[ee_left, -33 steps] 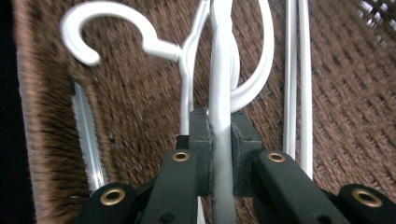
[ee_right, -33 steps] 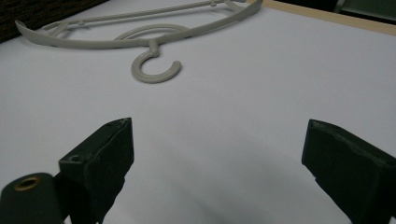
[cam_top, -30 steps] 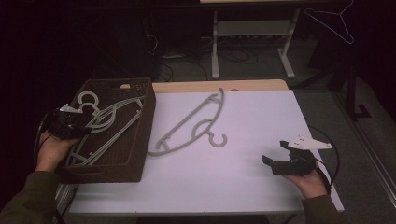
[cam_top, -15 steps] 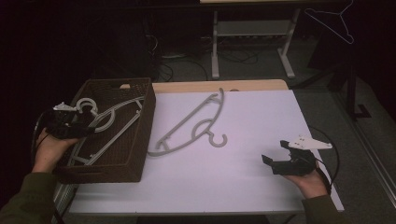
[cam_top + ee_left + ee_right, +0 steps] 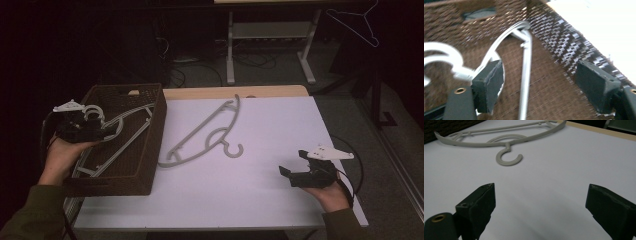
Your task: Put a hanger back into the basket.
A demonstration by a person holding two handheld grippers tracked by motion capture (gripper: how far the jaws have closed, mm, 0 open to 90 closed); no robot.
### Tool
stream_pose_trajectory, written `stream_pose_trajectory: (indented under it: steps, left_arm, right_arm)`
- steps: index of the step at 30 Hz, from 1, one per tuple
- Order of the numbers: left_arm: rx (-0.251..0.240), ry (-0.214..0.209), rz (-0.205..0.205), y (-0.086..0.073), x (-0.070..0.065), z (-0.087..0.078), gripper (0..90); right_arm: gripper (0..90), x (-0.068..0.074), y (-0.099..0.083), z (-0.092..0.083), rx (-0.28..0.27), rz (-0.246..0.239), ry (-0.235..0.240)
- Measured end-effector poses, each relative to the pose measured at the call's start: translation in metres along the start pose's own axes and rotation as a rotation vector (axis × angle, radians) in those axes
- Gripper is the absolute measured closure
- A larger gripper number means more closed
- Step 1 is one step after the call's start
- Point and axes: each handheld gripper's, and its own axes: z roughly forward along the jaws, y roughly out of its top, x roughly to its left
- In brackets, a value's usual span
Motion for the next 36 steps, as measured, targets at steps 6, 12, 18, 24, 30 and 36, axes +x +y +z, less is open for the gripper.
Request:
stream_pose_trajectory:
  steps: [6, 12, 18, 24, 30, 36]
  left_arm:
    - [-0.044, -0.053, 0.038, 0.017, -0.032, 0.005, 18.0]
    - [-0.081, -0.104, 0.075, 0.031, -0.064, 0.010, 17.4]
    - [-0.092, -0.149, 0.104, 0.041, -0.094, 0.024, 17.3]
    - [-0.095, -0.196, 0.127, 0.046, -0.121, 0.042, 17.3]
    - [-0.096, -0.245, 0.135, 0.048, -0.146, 0.060, 17.3]
    - [-0.072, -0.271, 0.160, 0.045, -0.168, 0.077, 17.4]
  right_arm:
    - [8.7, 0.001, 0.001, 0.000, 0.000, -0.001, 0.004]
    - [8.7, 0.001, 0.002, 0.001, -0.005, -0.008, 0.006]
    - [8.8, 0.002, 0.003, 0.001, -0.004, -0.007, 0.010]
    - [8.8, 0.002, 0.004, 0.002, -0.003, -0.007, 0.014]
    - [8.8, 0.002, 0.005, 0.002, -0.005, -0.005, 0.015]
    - [9.0, 0.002, 0.005, 0.003, -0.001, -0.015, 0.020]
